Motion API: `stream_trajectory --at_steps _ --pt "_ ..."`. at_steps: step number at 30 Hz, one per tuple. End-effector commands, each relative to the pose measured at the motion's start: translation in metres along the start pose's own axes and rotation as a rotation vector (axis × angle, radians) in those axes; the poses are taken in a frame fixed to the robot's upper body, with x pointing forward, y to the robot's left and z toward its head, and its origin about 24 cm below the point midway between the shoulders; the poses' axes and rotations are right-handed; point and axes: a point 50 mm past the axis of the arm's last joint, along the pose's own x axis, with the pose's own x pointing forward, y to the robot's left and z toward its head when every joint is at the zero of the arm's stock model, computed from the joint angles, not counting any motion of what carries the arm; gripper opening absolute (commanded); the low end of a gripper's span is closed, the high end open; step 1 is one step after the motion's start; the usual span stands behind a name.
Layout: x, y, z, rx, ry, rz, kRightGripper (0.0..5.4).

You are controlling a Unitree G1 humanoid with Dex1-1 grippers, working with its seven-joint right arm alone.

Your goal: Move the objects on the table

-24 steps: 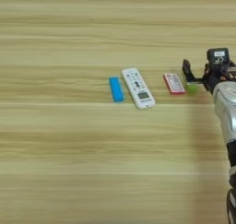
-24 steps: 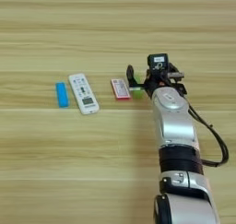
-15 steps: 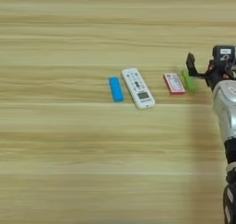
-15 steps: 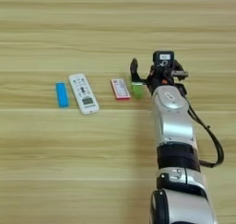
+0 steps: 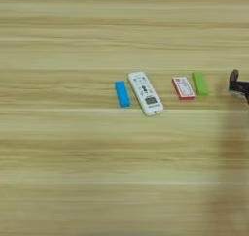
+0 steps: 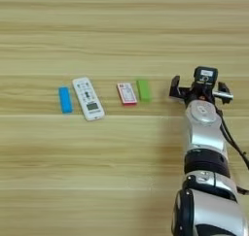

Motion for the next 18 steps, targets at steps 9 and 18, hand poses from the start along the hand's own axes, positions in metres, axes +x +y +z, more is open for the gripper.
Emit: stream_trajectory --at_steps 9,18 --pt "0.010 -0.011 0.032 0.144 -0.071 0.107 5.37" --pt "0.011 0.000 0.016 0.132 0.019 0.184 5.37"
